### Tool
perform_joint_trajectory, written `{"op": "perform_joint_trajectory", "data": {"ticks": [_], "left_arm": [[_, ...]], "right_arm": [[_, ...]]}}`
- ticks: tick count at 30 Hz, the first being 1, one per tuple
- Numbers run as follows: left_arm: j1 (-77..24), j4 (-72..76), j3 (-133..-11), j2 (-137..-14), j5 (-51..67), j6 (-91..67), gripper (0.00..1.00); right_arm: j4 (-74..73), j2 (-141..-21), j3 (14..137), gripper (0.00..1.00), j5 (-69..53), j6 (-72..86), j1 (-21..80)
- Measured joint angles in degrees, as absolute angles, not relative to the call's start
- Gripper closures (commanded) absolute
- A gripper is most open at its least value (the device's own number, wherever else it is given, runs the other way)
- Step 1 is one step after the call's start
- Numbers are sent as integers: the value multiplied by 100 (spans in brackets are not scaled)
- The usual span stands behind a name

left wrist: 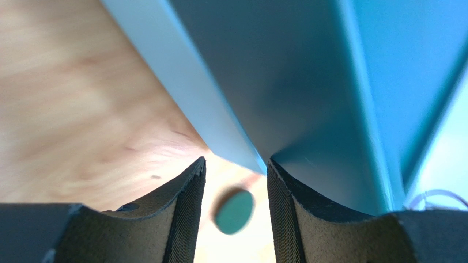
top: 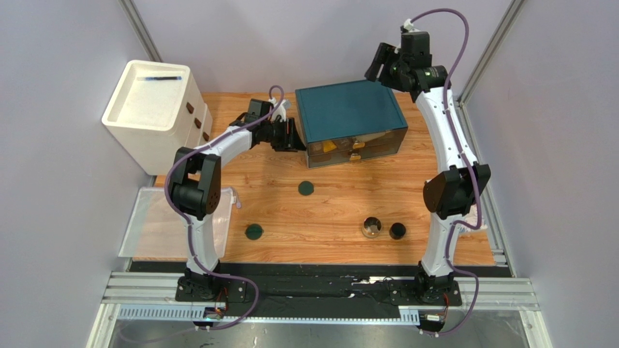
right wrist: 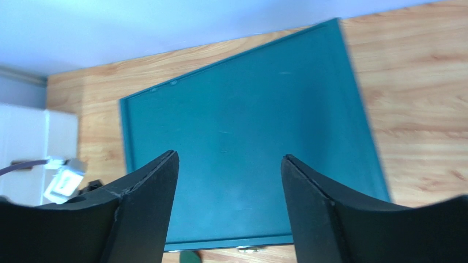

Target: Organize the makeup

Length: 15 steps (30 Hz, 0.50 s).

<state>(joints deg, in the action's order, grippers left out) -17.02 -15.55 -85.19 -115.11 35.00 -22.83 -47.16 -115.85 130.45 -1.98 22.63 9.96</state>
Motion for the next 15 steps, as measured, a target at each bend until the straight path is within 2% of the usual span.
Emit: {"op": "perform_joint_trajectory", "data": {"ticks": [5, 6, 7, 15], "left_arm": [[-1684, -1555, -8285, -11240, 3564, -2314, 47], [-1636, -1551, -8254, -11187, 3544, -2316, 47], [-1559, -1551, -8213, -11109, 3522, -2318, 47], [-1092, -1564, -7972, -10328, 3212, -2102, 47]], "right_arm": [[-4731, -11745, 13087, 50, -617, 2206, 1188], [-4735, -11789, 13023, 59, -663, 2209, 1199], [-4727, -11802, 12884, 62, -727, 2211, 1203], [-4882, -11751, 11743, 70, -810, 2115, 1192]]}}
